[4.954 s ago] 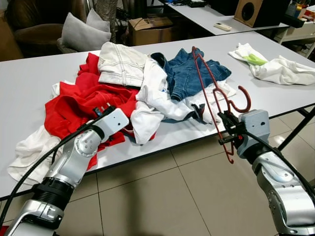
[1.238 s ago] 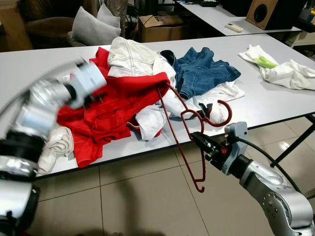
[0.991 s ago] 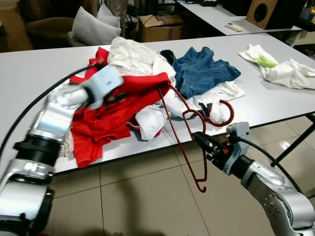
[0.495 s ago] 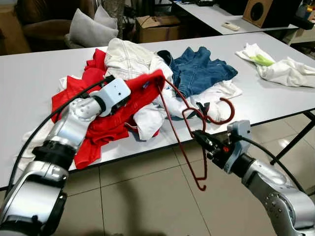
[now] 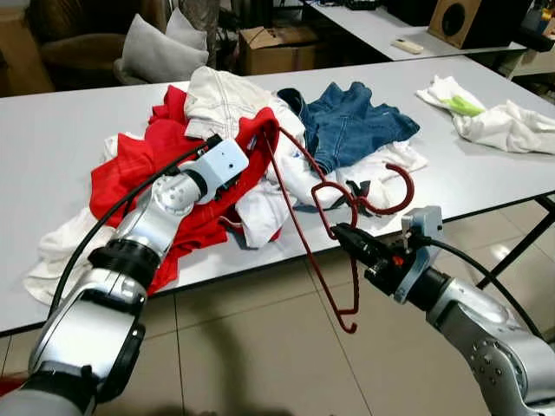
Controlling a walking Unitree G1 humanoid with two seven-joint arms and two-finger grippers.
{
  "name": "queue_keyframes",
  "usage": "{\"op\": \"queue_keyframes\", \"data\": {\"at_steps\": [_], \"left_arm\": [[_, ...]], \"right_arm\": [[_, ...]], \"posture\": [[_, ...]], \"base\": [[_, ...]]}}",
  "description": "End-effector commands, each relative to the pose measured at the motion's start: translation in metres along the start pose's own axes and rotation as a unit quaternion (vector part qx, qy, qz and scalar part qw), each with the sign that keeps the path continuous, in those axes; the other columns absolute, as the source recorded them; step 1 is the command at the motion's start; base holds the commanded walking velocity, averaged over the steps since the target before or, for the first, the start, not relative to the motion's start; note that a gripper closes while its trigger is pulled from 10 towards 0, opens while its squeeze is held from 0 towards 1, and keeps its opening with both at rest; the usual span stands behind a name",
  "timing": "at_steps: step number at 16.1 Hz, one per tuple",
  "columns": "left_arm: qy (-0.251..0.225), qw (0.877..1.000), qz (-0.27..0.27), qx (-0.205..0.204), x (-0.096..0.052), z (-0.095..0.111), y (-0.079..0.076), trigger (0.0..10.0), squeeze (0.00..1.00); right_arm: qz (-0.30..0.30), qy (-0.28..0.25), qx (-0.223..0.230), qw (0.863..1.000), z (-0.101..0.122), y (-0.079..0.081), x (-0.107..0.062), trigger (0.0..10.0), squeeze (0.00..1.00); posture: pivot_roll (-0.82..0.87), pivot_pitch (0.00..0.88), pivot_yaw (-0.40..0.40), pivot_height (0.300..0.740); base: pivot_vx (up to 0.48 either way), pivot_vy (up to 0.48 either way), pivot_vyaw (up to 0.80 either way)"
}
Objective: Hang hanger
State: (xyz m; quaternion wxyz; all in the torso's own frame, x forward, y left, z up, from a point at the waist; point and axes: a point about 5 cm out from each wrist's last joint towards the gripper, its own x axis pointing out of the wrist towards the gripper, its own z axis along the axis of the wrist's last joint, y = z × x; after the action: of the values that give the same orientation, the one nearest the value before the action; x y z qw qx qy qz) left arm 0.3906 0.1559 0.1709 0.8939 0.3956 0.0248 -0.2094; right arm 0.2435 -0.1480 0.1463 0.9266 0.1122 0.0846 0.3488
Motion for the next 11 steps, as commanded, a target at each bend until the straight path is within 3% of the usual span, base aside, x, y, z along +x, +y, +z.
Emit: {"op": "queue_keyframes", "data": {"at_steps": [1, 2, 3, 4, 11], "left_arm": [[-0.002, 1.000, 0.012, -0.001, 0.001, 0.001, 0.004, 10.0, 0.00], [-0.002, 1.000, 0.021, -0.016, 0.000, 0.000, 0.008, 4.4, 0.00], [-0.004, 0.999, 0.026, -0.027, -0.001, -0.002, 0.010, 1.8, 0.00], [-0.006, 0.999, 0.029, -0.035, -0.003, -0.004, 0.013, 0.0, 0.00], [-0.018, 0.996, -0.027, -0.079, -0.013, -0.014, 0.019, 0.0, 0.00]], "right_arm": [[0.010, -0.012, -0.010, 1.000, 0.008, 0.003, -0.001, 10.0, 0.00], [0.009, -0.013, -0.011, 1.000, 0.009, 0.002, -0.001, 10.0, 0.00], [0.009, -0.013, -0.011, 1.000, 0.009, 0.002, -0.001, 10.0, 0.00], [0.009, -0.013, -0.011, 1.000, 0.009, 0.001, -0.001, 10.0, 0.00], [0.011, -0.011, -0.010, 1.000, 0.008, 0.000, 0.005, 10.0, 0.00]], "posture": [[-0.17, 0.000, -0.001, 0.740], [-0.17, 0.000, -0.001, 0.740], [-0.17, 0.000, -0.003, 0.740], [-0.17, 0.000, -0.003, 0.740], [-0.14, 0.000, -0.014, 0.740]], "base": [[0.000, 0.000, 0.00], [0.000, 0.000, 0.00], [0.000, 0.000, 0.00], [0.000, 0.000, 0.00], [0.000, 0.000, 0.00]]}}
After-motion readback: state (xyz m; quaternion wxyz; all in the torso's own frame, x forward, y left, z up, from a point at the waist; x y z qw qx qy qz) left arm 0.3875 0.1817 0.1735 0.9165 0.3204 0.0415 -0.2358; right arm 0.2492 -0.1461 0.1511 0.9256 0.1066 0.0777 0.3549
